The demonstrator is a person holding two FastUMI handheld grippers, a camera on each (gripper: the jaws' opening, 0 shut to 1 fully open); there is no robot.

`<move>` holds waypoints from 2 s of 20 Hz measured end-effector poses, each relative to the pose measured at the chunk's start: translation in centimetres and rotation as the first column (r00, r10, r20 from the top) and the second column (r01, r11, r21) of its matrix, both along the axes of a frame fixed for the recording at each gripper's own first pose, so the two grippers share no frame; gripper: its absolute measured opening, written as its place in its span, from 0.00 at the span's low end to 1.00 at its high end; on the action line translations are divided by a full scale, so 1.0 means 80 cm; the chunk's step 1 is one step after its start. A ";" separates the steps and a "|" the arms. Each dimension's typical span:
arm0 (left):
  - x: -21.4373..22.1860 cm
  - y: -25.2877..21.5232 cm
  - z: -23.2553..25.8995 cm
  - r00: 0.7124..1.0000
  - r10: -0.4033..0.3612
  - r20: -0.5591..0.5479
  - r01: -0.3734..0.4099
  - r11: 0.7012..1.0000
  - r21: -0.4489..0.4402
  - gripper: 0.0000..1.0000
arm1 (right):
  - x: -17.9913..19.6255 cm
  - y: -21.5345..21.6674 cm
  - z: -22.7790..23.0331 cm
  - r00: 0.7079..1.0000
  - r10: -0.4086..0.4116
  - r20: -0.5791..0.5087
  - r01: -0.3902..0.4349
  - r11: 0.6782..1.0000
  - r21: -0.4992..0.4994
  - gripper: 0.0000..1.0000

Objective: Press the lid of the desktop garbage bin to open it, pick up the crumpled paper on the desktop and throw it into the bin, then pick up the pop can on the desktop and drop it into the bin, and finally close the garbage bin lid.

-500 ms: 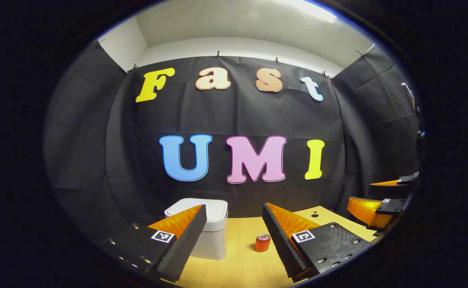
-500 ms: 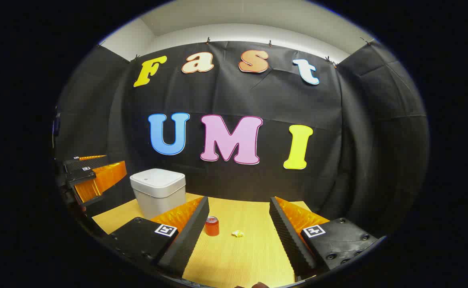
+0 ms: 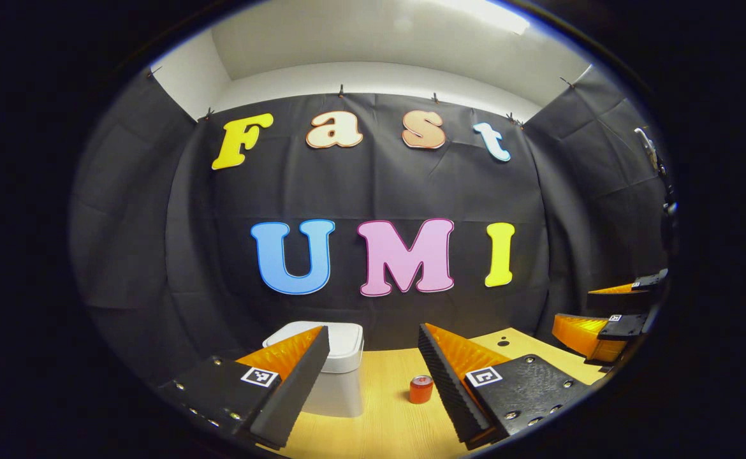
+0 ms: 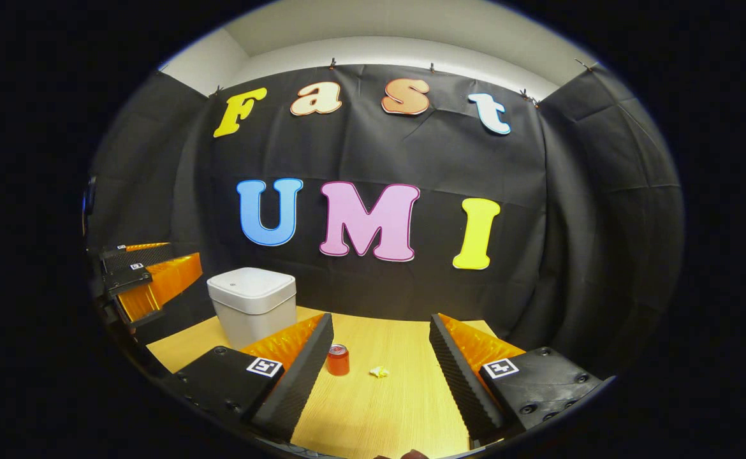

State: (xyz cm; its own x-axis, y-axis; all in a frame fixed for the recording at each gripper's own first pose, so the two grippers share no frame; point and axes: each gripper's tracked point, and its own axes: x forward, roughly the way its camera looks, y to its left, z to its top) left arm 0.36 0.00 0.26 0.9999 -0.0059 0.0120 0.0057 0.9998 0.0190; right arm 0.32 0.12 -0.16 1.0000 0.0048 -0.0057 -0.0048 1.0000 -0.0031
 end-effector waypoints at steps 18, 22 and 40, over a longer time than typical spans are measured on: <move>0.005 0.010 -0.007 0.999 0.019 -0.027 -0.019 1.000 -0.006 0.83 | -0.002 -0.007 -0.003 1.000 -0.014 -0.001 0.014 1.000 -0.012 0.98; 0.003 0.008 -0.008 1.000 0.008 -0.026 -0.008 1.000 0.001 0.83 | 0.000 -0.003 -0.004 1.000 -0.009 0.001 0.009 1.000 -0.017 0.98; 0.021 0.062 -0.022 0.995 0.038 -0.088 -0.035 0.999 0.034 0.00 | 0.000 0.000 -0.003 0.999 -0.040 -0.004 0.040 0.999 -0.035 0.98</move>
